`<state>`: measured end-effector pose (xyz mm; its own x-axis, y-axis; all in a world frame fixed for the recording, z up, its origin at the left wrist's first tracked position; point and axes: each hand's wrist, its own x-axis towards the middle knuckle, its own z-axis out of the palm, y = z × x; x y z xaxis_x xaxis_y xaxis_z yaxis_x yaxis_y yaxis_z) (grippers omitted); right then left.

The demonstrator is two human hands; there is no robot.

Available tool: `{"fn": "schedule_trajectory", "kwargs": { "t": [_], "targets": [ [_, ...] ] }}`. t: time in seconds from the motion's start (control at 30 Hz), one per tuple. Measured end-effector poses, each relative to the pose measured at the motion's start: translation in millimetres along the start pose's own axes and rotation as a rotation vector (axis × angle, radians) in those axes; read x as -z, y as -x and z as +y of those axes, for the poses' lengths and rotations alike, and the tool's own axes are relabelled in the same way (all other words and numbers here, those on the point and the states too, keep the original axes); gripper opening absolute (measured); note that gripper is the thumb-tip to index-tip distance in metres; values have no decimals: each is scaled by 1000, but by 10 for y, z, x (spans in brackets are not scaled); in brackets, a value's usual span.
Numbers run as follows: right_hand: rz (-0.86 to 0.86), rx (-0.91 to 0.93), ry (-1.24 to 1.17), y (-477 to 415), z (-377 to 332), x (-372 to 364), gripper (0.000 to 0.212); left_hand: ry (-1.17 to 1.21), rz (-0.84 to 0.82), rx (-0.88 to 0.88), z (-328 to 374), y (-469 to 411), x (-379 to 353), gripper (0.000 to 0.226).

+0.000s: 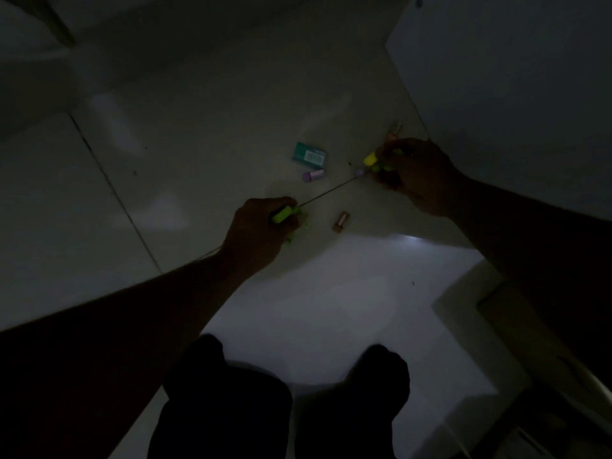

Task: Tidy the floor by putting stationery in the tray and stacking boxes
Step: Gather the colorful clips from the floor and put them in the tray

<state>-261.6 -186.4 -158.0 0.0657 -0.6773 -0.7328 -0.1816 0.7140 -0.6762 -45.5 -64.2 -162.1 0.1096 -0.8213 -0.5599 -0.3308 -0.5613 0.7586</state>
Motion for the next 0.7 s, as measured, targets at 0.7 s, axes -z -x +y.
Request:
{"fn": "schedule_trajectory", "kwargs": {
  "t": [0.7],
  "targets": [
    [-453, -221, -262, 1678, -747, -994, 16, 252, 279, 257, 1334, 731, 688, 15]
  ]
}}
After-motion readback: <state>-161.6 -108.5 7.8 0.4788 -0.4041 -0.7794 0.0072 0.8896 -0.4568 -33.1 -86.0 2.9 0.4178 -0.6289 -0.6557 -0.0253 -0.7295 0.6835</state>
